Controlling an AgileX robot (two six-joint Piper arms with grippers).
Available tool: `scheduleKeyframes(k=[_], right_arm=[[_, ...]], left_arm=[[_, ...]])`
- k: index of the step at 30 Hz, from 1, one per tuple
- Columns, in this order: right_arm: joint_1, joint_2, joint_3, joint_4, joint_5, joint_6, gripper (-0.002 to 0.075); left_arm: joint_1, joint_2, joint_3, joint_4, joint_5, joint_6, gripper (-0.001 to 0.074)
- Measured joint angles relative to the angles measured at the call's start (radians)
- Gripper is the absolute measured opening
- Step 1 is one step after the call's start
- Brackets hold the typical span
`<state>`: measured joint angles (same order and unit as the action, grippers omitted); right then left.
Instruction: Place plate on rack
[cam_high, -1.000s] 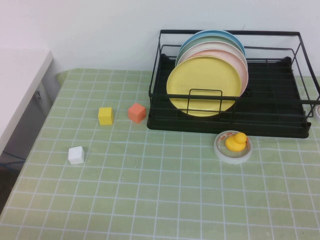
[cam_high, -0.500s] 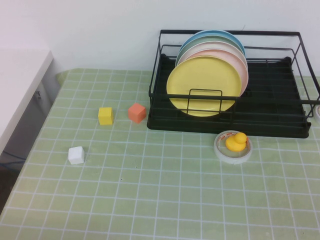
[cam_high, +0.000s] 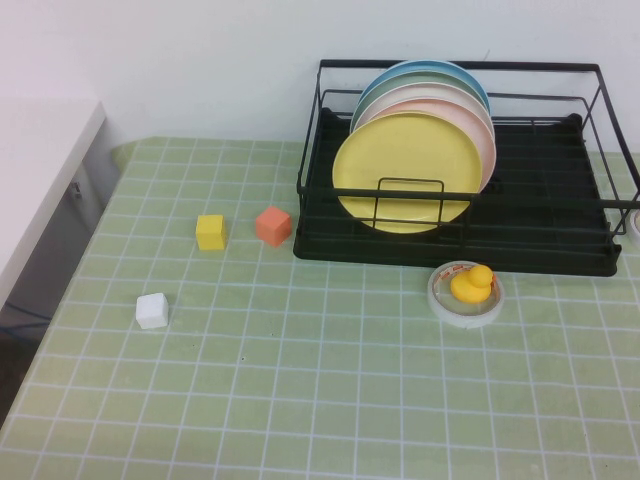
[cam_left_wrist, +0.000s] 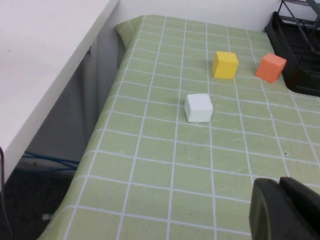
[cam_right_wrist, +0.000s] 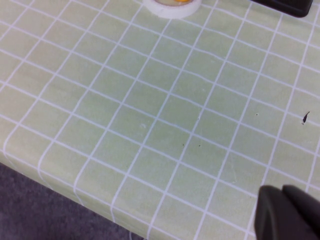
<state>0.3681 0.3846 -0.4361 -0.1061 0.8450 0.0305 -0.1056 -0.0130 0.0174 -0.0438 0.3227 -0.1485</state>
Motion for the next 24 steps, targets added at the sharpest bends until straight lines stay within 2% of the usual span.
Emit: scheduleKeyframes(k=[3, 12, 24], right_arm=[[0.000, 0.000, 0.000, 0.000, 0.000, 0.000, 0.0000], [0.000, 0.000, 0.000, 0.000, 0.000, 0.000, 0.0000], [0.000, 0.000, 0.000, 0.000, 0.000, 0.000, 0.0000]], left_arm=[[-0.006, 0.000, 0.000, 0.000, 0.000, 0.017, -0.0001], [-0.101, 0.000, 0.000, 0.000, 0.000, 0.025, -0.0001], [-0.103, 0.000, -0.001, 0.000, 0.000, 0.031, -0.0001]])
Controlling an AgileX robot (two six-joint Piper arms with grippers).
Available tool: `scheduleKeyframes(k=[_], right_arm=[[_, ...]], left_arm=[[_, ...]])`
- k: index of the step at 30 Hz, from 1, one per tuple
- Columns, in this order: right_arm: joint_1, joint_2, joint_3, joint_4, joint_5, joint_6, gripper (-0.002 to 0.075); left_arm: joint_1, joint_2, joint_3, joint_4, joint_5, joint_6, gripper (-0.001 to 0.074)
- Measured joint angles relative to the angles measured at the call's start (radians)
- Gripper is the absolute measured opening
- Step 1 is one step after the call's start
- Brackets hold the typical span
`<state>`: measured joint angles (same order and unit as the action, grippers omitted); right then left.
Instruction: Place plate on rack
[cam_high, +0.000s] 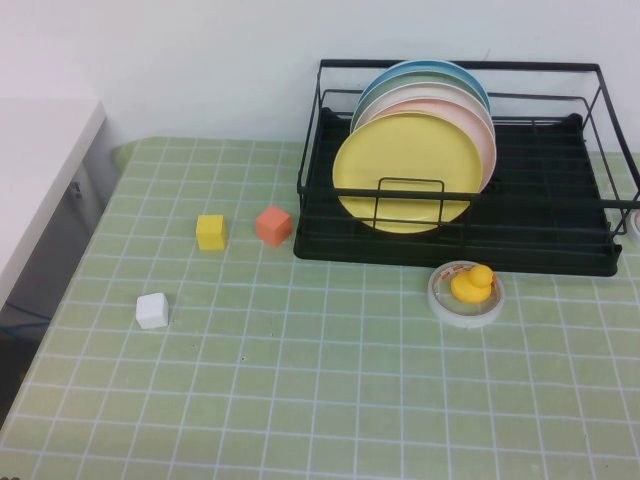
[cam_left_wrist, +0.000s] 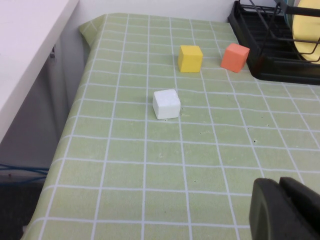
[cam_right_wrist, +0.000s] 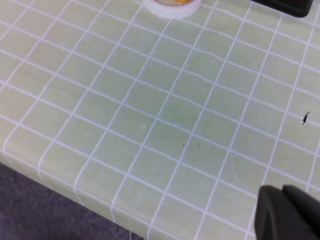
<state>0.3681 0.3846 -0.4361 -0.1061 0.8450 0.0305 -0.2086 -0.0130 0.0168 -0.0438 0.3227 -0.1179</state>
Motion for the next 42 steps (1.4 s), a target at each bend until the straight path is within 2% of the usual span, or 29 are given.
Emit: scheduleKeyframes(k=[17, 20, 25, 28, 33, 37, 42], right_arm=[[-0.009, -0.028, 0.000, 0.000, 0.000, 0.000, 0.0000], [-0.044, -0.089, 0.000, 0.005, 0.000, 0.000, 0.0000], [-0.171, -0.259, 0.000, 0.003, -0.003, -0.003, 0.0000], [-0.268, -0.370, 0.033, -0.039, -0.101, -0.016, 0.0000], [-0.395, -0.399, 0.168, -0.041, -0.370, -0.017, 0.0000], [-0.425, -0.399, 0.305, 0.036, -0.524, -0.017, 0.0000], [-0.425, -0.399, 0.440, 0.078, -0.585, -0.017, 0.0000]], left_arm=[[0.000, 0.000, 0.000, 0.000, 0.000, 0.002, -0.0001], [0.000, 0.000, 0.000, 0.000, 0.000, 0.002, -0.0001], [0.000, 0.000, 0.000, 0.000, 0.000, 0.002, -0.0001], [0.000, 0.000, 0.000, -0.002, 0.000, 0.002, -0.0001], [0.000, 0.000, 0.000, -0.004, 0.000, 0.005, -0.0001], [0.000, 0.000, 0.000, -0.004, 0.000, 0.004, -0.0001], [0.000, 0.000, 0.000, -0.004, 0.000, 0.006, -0.0001]])
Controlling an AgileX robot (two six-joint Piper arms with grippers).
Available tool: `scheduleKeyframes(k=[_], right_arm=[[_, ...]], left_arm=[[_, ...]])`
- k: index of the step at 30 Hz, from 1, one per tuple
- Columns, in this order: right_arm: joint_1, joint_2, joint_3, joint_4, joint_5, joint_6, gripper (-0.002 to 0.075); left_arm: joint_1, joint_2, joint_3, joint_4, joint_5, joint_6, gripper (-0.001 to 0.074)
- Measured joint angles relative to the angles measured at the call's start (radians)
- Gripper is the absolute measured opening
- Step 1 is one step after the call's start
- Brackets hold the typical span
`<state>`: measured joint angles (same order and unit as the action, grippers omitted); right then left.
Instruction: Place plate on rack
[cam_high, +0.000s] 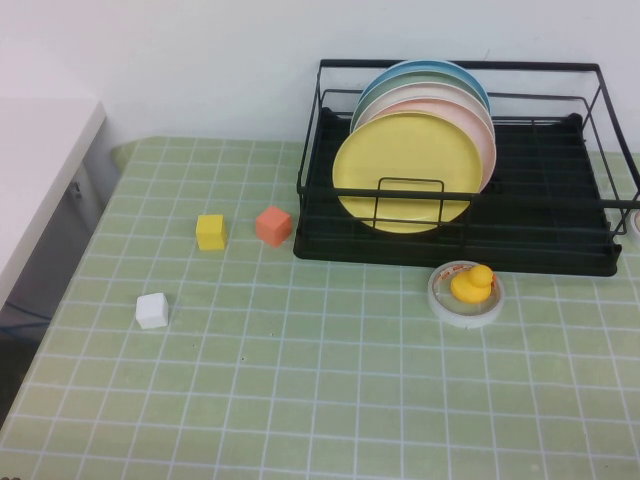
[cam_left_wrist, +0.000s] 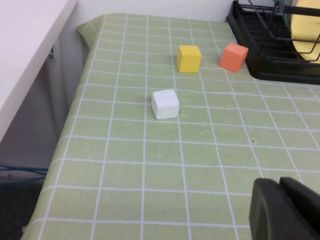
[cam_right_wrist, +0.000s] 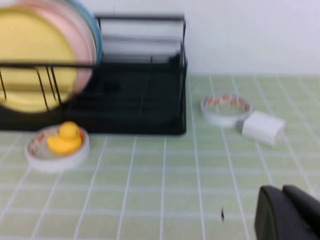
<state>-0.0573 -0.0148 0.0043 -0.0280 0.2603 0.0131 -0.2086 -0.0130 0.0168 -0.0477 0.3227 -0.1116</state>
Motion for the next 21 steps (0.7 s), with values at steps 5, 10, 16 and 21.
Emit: scheduleKeyframes(k=[5, 10, 16, 21], right_arm=[[0.000, 0.000, 0.021, 0.002, 0.061, 0.000, 0.0000], [0.000, 0.000, 0.020, 0.002, 0.071, 0.000, 0.0000], [-0.002, 0.000, 0.020, 0.002, 0.072, -0.004, 0.0000], [-0.006, 0.000, 0.018, 0.002, 0.074, -0.004, 0.0000]], left_arm=[[0.000, 0.000, 0.000, 0.000, 0.000, 0.000, -0.0001], [0.000, 0.000, 0.000, 0.000, 0.000, 0.000, -0.0001], [0.000, 0.000, 0.000, 0.000, 0.000, 0.000, -0.0001], [0.000, 0.000, 0.000, 0.000, 0.000, 0.000, -0.0001]])
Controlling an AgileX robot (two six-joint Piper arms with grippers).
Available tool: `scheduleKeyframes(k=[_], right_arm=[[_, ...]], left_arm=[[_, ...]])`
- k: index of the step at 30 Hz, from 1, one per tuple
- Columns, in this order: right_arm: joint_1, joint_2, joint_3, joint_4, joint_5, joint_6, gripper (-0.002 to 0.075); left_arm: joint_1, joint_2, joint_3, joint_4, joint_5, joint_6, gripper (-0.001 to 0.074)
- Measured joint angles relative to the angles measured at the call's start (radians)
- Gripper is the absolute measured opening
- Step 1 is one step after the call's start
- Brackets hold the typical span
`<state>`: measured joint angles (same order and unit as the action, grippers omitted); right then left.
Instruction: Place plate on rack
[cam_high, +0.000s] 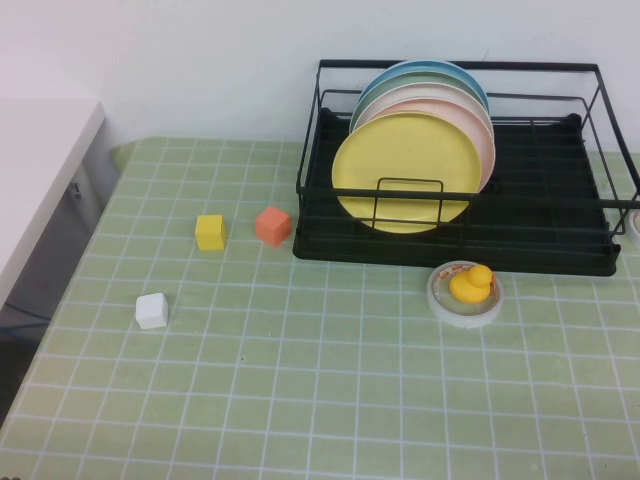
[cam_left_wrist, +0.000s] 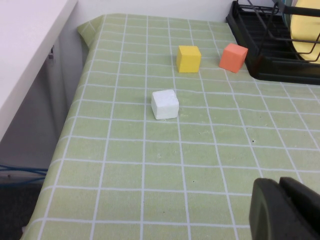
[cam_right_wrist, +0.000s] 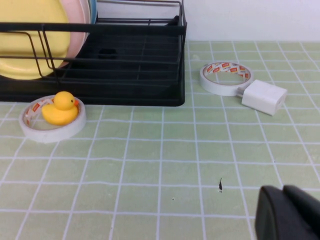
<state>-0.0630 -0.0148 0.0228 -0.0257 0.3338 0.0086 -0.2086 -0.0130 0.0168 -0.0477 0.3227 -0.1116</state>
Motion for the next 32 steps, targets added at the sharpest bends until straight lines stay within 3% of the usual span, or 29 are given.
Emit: scheduleKeyframes(k=[32], right_arm=[[-0.002, 0.000, -0.005, -0.050, 0.023, -0.016, 0.0000]], left_arm=[[-0.001, 0.000, 0.000, 0.000, 0.000, 0.000, -0.0001]])
